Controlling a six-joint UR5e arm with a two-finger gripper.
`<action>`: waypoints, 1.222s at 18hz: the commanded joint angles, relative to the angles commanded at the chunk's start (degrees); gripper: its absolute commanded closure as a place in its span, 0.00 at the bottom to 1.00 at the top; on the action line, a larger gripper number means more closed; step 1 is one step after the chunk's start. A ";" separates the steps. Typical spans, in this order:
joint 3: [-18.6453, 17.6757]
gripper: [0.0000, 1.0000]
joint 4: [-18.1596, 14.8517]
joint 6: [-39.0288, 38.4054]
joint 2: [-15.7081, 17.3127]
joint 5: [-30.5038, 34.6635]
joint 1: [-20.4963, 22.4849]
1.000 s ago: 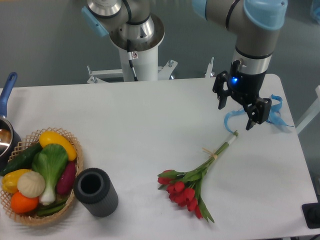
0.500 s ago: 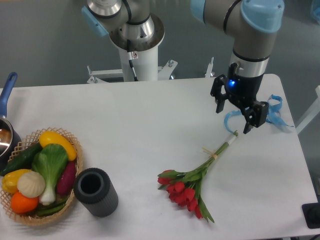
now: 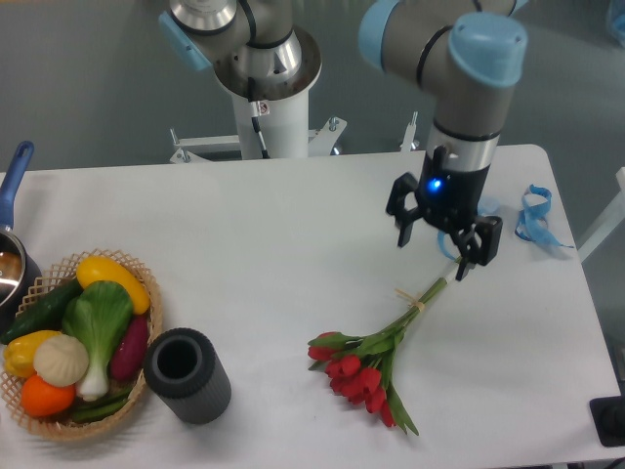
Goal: Pick up the flowers from the table
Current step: 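Move the open gripper over the red tulip bundle's stems and lower it, then close the gripper around the tulip stems just above the blooms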
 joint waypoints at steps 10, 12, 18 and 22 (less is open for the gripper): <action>-0.62 0.00 0.62 -0.44 -8.53 1.05 -2.11; -0.45 0.00 0.62 -0.53 -9.23 1.14 -2.46; -1.84 0.00 5.62 -0.61 -13.01 4.30 -4.21; -2.47 0.00 5.89 -1.49 -13.62 5.10 -4.75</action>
